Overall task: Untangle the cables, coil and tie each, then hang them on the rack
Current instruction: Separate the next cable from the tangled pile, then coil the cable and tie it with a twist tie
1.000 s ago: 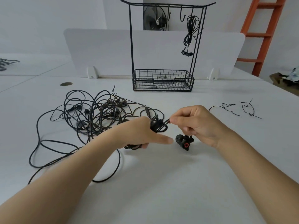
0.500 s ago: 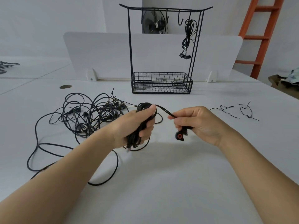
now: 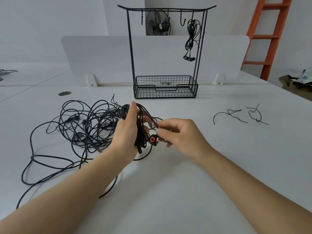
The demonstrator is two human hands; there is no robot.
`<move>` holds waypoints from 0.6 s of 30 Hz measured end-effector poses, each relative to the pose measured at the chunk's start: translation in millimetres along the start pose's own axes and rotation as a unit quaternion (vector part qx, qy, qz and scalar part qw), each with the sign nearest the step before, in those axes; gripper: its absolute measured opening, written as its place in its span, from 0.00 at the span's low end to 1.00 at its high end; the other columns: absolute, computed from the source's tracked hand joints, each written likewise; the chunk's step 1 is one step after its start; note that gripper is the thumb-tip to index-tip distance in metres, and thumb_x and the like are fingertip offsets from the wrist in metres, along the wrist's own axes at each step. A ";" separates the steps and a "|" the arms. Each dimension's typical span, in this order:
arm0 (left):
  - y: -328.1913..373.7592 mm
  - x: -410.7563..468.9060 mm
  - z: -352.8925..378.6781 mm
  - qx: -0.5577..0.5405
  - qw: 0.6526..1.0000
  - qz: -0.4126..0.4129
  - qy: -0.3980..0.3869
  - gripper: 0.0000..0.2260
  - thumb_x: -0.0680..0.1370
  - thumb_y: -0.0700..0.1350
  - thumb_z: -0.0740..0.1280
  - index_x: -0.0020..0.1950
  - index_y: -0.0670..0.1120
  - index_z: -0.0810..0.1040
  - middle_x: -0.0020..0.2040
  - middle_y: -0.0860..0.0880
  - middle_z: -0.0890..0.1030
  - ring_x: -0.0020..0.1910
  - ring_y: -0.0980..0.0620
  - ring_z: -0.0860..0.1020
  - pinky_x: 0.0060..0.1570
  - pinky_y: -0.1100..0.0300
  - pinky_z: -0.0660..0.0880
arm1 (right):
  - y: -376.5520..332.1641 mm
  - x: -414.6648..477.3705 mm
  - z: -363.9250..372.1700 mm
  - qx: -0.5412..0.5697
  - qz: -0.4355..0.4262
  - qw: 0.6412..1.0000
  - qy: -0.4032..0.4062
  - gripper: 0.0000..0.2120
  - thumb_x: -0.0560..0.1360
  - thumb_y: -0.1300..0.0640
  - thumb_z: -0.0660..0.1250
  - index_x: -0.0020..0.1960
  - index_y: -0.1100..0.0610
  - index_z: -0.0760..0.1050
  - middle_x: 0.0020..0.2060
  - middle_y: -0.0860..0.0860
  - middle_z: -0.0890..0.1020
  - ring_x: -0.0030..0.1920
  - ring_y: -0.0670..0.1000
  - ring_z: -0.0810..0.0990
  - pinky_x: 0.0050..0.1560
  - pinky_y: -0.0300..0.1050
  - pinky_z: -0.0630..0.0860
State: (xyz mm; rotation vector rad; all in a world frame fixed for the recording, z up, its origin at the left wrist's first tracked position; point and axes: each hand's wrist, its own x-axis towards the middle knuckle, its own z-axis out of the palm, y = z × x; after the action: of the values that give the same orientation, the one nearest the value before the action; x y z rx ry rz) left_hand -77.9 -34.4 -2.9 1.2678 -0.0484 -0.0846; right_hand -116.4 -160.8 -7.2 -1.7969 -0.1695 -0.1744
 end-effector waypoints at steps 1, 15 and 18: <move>0.8 0.6 -0.7 -0.024 0.999 -0.021 -0.007 0.23 0.79 0.59 0.55 0.36 0.44 0.78 0.29 0.49 0.79 0.27 0.53 0.72 0.27 0.62 0.69 | 0.8 -0.4 4.0 -0.038 -0.026 0.999 0.009 0.07 0.73 0.64 0.67 0.46 0.53 0.80 0.34 0.46 0.79 0.31 0.40 0.75 0.36 0.34 0.72; 10.1 12.6 -12.1 -0.165 0.982 -0.058 -0.071 0.17 0.69 0.60 0.64 0.33 0.48 0.67 0.23 0.54 0.65 0.27 0.55 0.69 0.40 0.62 0.73 | 35.5 23.8 -86.4 -0.465 0.105 0.836 0.271 0.15 0.77 0.53 0.57 0.43 0.63 0.77 0.51 0.61 0.76 0.58 0.61 0.69 0.43 0.47 0.66; 8.5 6.8 -7.2 -0.086 0.989 -0.047 -0.115 0.14 0.71 0.49 0.66 0.31 0.47 0.65 0.24 0.52 0.65 0.27 0.55 0.70 0.32 0.62 0.73 | 45.8 24.3 -103.5 -0.482 0.183 0.814 0.266 0.19 0.77 0.49 0.59 0.32 0.58 0.68 0.56 0.62 0.74 0.60 0.61 0.67 0.45 0.47 0.66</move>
State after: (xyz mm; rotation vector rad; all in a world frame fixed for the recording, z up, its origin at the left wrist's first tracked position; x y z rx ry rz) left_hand -70.2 -25.7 3.0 1.0830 -0.1777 -0.3100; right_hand -85.9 -271.5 -22.0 -2.6469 0.8101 -0.5502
